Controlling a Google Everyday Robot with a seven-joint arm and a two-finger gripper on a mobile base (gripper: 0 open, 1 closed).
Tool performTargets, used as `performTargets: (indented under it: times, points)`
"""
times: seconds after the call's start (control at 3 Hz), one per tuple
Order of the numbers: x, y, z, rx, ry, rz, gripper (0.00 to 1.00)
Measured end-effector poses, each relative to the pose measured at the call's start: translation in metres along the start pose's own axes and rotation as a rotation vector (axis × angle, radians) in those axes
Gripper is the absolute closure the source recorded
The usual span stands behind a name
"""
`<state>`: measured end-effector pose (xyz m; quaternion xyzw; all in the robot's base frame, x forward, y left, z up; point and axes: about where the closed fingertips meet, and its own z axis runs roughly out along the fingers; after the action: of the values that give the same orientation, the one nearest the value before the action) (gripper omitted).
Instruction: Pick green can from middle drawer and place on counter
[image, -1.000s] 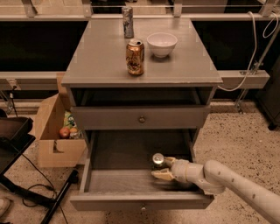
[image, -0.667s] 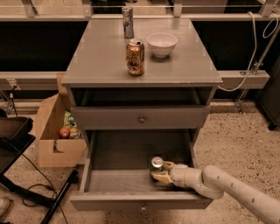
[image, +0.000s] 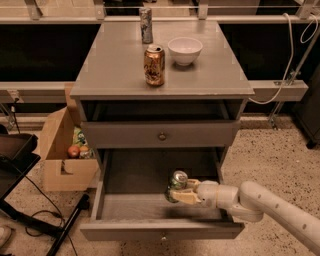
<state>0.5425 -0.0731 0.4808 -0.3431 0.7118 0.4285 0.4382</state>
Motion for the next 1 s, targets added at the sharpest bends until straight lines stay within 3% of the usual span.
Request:
performTargets:
  times: [0.33, 0.67, 1.0]
  points:
    - [-0.089, 0.041, -0.026, -0.101, -0.100, -0.011, 1.00]
    - [-0.197, 0.097, -0.047, -0.209, -0.162, -0.095, 1.00]
    - [-0.314, 0.144, -0.049, -0.292, -0.177, -0.202, 1.00]
